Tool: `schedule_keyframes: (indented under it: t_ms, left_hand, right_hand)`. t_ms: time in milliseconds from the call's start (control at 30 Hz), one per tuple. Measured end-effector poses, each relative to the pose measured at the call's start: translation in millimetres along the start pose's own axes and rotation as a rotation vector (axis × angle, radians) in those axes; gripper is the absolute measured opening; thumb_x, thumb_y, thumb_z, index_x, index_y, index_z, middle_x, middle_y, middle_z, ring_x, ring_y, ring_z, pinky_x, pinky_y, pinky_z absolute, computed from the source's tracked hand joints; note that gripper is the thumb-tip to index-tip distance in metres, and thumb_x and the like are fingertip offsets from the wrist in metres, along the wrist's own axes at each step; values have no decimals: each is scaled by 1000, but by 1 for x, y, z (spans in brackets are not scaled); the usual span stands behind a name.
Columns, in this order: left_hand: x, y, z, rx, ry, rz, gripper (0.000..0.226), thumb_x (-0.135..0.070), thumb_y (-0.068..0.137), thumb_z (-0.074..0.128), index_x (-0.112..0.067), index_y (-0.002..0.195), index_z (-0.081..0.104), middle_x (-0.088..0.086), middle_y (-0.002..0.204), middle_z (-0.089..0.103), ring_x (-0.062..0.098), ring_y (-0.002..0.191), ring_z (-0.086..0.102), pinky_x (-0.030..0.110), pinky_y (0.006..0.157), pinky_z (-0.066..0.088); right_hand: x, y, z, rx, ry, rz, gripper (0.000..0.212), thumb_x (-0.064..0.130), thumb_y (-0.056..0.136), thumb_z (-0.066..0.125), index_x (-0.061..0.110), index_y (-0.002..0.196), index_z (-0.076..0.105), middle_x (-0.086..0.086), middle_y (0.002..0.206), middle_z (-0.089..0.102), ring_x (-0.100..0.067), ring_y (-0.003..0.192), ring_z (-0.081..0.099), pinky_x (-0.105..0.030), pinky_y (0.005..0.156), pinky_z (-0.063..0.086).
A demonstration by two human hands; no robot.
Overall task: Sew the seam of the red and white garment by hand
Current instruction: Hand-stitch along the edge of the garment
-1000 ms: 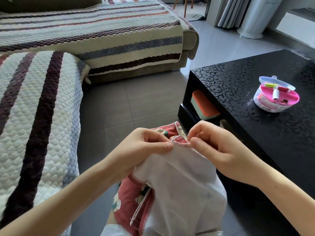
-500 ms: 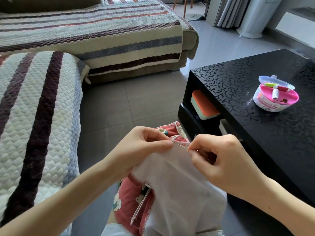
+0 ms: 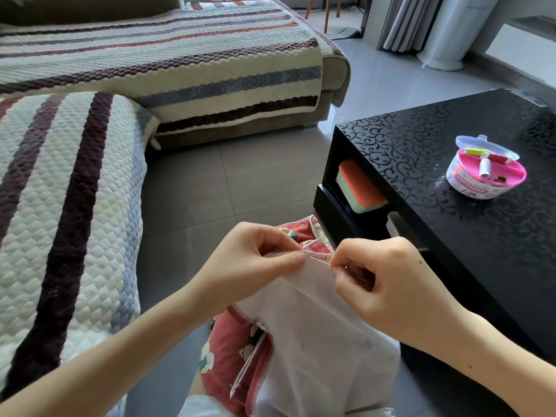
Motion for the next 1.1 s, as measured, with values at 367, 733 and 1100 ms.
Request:
schedule_keyframes:
  t_ms: [367, 733, 1100]
  left_hand:
    - [-5, -2, 11, -85, 365, 316, 9, -20, 75, 66, -17, 71, 74, -10, 66, 67, 3, 61, 58, 11, 59, 40]
    - [5, 0, 6, 31, 56, 16, 11, -32, 73, 67, -26, 75, 75, 9, 76, 71, 13, 70, 63, 44, 72, 52]
    - [11, 2, 10, 137, -65, -84, 20, -31, 76, 65, -18, 87, 76, 8, 91, 72, 10, 83, 65, 32, 81, 52]
  right_hand:
    - [8, 9, 10, 39, -136, 14, 17, 15, 71, 51, 7, 57, 48, 5, 45, 32, -18, 41, 29, -31, 40, 28]
    - [-6, 7, -1, 34, 288, 121, 14, 12, 72, 55, 8, 61, 64, -4, 48, 49, -6, 45, 38, -14, 46, 29]
    - [-22, 6, 0, 154, 713, 317, 12, -1, 81, 66, 6, 78, 75, -2, 61, 66, -2, 52, 50, -11, 50, 38]
Point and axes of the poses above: each hand's wrist, its own y-axis towards the middle knuckle, its own z-axis out of the palm, x = y × z, the point moved 4 cm from there along y, towards the middle knuckle
